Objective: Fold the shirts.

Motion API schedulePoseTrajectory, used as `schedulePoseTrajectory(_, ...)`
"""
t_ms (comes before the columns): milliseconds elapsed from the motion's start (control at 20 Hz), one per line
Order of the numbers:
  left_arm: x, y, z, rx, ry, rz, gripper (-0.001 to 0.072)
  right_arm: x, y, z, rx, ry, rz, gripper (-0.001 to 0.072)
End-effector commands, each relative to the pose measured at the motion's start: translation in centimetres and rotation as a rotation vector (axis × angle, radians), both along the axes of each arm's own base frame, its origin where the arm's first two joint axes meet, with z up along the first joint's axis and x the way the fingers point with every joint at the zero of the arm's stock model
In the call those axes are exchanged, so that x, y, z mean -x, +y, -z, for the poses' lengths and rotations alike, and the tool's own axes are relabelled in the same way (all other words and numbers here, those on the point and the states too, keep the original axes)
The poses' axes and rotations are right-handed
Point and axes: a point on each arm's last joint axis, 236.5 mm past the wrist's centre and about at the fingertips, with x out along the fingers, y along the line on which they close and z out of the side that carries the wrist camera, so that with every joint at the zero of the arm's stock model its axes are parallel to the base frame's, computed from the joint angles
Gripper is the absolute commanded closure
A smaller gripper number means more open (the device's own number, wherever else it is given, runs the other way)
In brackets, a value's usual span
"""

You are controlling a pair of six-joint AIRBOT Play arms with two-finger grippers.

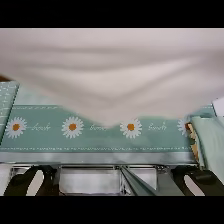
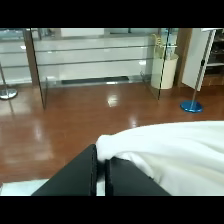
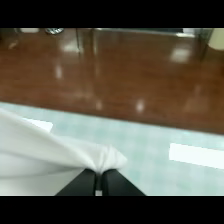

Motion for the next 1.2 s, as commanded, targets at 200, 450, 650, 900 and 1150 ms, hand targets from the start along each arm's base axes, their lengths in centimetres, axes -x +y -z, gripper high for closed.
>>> schedulePoseTrajectory(200,1.0,-2.3,16.9,-0.036,0.484,0.128,0.0679,-3.2,0.2,14.9,-0.009,0.38,0.031,0.0692)
schedulePoseTrajectory(450,-3.0,-2.0,35.9,-0.006,0.84,0.096,0.0678,-12.1,2.3,27.0,-0.071,0.556,0.022,0.0692)
schedulePoseTrajectory(650,-5.7,-2.0,46.7,0.09,0.965,0.036,0.0678,-19.7,6.1,34.2,-0.162,0.696,-0.068,0.0691)
schedulePoseTrajectory(900,-7.7,-2.9,53.4,0.166,1.133,0.016,0.0678,-25.1,8.6,41.9,-0.258,0.884,-0.078,0.0691)
schedulePoseTrajectory(1150,-8.5,-1.3,52.5,0.142,1.256,-0.002,0.02,-25.2,6.1,39.8,-0.329,0.951,-0.044,0.0303)
